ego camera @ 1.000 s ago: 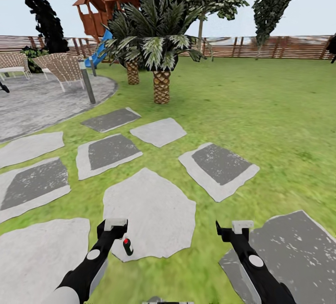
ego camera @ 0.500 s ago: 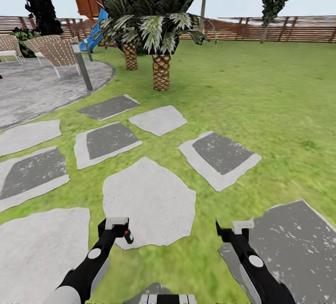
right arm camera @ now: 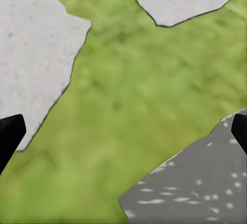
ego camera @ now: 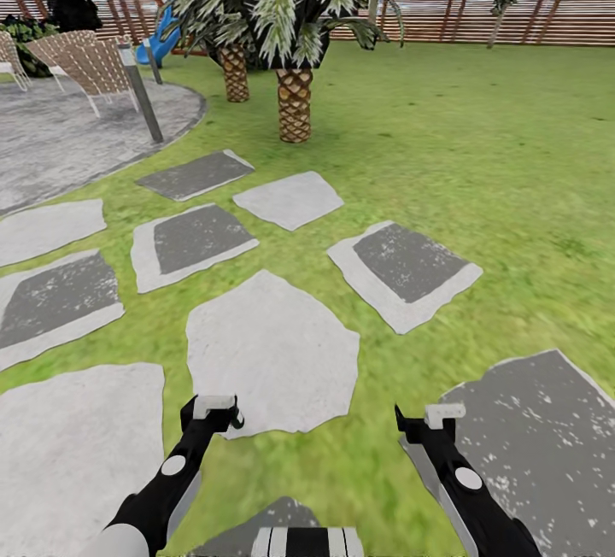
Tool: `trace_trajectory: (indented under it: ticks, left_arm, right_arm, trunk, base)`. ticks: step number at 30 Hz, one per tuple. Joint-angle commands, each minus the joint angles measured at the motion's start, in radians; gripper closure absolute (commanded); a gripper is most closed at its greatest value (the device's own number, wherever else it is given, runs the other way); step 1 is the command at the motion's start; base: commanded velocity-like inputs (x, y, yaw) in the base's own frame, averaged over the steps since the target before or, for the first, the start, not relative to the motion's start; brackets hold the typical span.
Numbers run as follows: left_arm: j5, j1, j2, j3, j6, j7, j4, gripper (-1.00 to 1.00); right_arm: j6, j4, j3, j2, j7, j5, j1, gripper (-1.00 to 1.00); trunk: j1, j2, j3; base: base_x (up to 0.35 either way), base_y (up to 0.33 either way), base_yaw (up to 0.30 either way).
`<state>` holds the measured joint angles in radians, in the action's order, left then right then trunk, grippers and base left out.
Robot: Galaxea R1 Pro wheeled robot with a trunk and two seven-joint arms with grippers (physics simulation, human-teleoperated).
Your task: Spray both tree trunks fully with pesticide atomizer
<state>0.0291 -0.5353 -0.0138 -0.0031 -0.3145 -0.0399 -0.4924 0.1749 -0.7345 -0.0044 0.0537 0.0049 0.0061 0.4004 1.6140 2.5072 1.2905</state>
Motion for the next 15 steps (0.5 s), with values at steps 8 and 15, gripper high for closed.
trace_trajectory:
  ticks: [8,15]
  left_arm:
    - [0.001,0.000,-0.001,0.004,0.000,0.000,0.007,-1.00]
    - [0.002,0.000,-0.002,0.002,0.000,0.000,0.008,-1.00]
  right_arm:
    - [0.000,0.000,0.001,0.000,0.000,0.000,0.000,-1.00]
    - [0.000,0.000,0.001,0.000,0.000,0.000,0.000,-1.00]
  trunk:
    - [0.000,0.000,0.006]
    - [0.000,0.000,0.006]
  base:
    - [-0.038,-0.051,0.003]
    - [-0.095,-0.248,0.138]
